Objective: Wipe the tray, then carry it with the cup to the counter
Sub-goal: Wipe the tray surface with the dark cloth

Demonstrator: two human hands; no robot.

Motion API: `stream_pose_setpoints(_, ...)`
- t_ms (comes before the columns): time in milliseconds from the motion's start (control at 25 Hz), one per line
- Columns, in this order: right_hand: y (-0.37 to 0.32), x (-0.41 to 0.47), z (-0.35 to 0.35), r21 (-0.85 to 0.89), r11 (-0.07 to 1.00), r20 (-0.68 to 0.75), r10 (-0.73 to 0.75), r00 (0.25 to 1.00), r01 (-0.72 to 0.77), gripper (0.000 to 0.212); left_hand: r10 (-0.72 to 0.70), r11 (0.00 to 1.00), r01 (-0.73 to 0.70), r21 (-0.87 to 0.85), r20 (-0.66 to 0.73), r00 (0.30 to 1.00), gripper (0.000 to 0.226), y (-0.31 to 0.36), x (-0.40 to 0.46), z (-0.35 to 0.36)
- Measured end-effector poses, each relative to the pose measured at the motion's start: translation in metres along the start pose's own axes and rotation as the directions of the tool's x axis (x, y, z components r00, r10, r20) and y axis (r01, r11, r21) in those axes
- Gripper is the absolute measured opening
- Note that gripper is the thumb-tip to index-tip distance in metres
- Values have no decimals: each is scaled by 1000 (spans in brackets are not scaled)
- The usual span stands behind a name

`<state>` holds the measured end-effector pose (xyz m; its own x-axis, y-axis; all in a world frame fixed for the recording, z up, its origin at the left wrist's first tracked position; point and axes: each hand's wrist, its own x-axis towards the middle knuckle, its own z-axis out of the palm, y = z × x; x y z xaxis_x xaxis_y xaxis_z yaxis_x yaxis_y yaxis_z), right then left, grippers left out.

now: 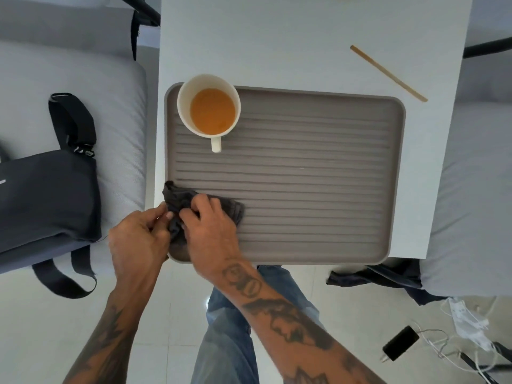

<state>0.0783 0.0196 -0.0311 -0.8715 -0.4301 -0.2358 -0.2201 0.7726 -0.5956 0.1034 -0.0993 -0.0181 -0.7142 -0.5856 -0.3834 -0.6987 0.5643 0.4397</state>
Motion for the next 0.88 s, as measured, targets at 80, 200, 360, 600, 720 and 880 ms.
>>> stream_pose_setpoints(80,25,-12,-18,-18,1000,27,-5,1000,5,22,-7,999,7,-32,3,1000,26,0,-1,0)
stream_pose_setpoints(200,89,-49,-66,-48,989,8,137,991,-136,23,-3,999,4,-55,1,1000,26,-2,-2,2)
stream_pose_setpoints(360,151,-87,-117,-148,922,-67,352,934,-358,22,34,999,-35,-30,-30,999,25,3,-4,3)
stream_pose_setpoints(600,81,-50,-64,-62,980,-99,180,979,-187,12,125,991,-123,48,-37,991,24,8,-8,1)
stream_pose_setpoints(720,27,-17,-27,-51,996,-17,73,997,-74,10,129,989,-126,76,-37,991,24,9,-8,1)
stream_pose_setpoints(880,46,-19,-38,-98,995,11,-26,1000,27,19,104,994,-103,34,-27,994,24,4,-6,-1)
